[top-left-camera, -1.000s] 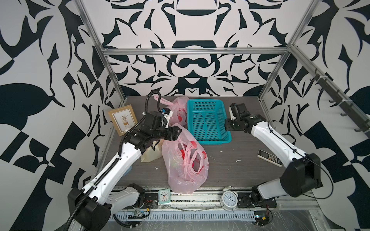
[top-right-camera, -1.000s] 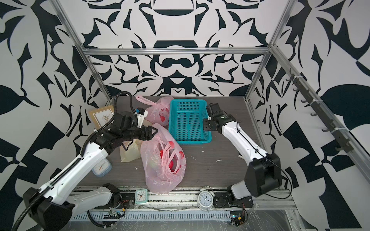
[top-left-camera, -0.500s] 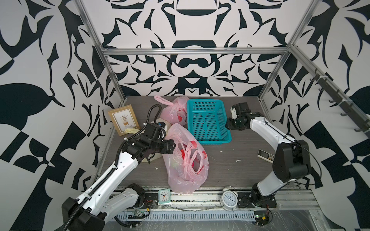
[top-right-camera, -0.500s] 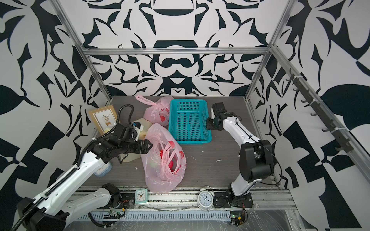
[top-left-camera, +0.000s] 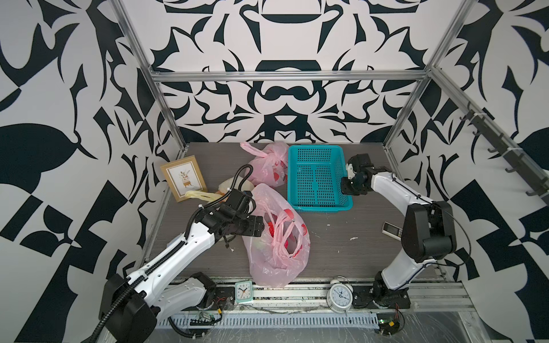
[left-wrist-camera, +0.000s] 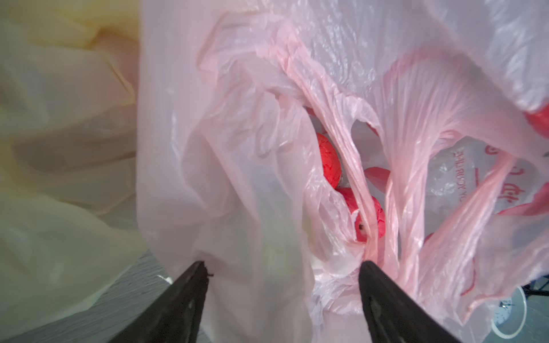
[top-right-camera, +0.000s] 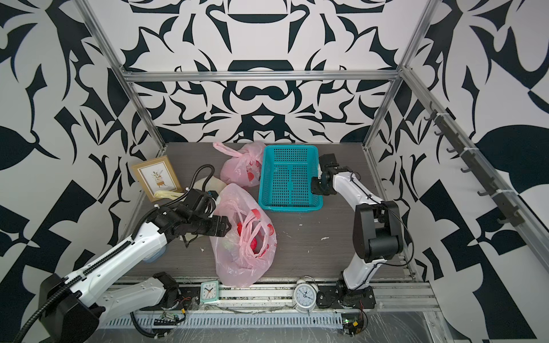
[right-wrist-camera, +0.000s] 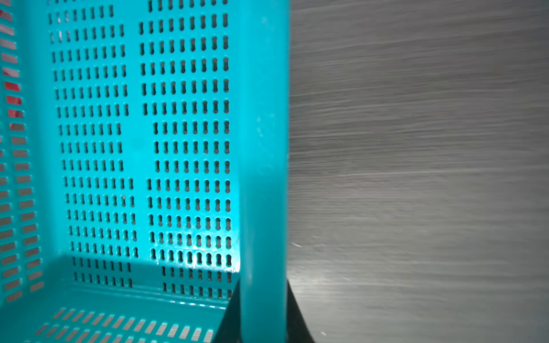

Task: Untie the knot of a plastic bag & take out the apple
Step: Move the basket to the center of the board.

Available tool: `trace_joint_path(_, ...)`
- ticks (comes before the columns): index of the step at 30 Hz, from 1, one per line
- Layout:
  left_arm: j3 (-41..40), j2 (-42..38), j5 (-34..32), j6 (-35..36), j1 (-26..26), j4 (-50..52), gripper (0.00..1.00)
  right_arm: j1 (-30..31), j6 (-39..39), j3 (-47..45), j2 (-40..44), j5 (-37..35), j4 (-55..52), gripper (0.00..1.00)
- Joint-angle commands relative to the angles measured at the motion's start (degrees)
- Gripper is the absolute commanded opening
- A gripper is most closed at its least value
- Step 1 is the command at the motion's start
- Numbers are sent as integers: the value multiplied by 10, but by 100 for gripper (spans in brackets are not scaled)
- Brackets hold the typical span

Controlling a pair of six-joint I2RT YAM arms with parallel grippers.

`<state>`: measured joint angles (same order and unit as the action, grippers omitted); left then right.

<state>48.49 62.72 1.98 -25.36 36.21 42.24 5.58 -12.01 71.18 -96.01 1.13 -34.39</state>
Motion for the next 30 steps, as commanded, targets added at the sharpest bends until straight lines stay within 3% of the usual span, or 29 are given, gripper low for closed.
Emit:
trace_joint_path(1, -13, 10, 13, -21, 8, -17, 84, -37, 12, -4, 38, -98, -21, 0)
trace_joint_path(8, -15, 49, 29, -18, 13, -68, 75, -98, 27, -33, 78, -110, -15, 0)
trace_joint_path(13, -2, 72, 29, -2, 12, -104, 47, -101, 34, -30, 84, -87, -5, 1)
trace_joint_path(17, 33, 93, 28, 32, 12, -112, 23, -101, 33, -21, 81, -112, -20, 22)
trace_joint_path(19, 57, 99, 29, 52, 12, -106, 15, -101, 32, -18, 92, -115, -22, 27)
trace_joint_path(26, 132, 161, 61, 133, 12, -131, 11, -101, 32, 1, 198, -58, -34, 46)
trace_joint_path(30, 185, 201, 84, 191, 12, -134, 11, -78, 26, -6, 247, 87, -31, 51)
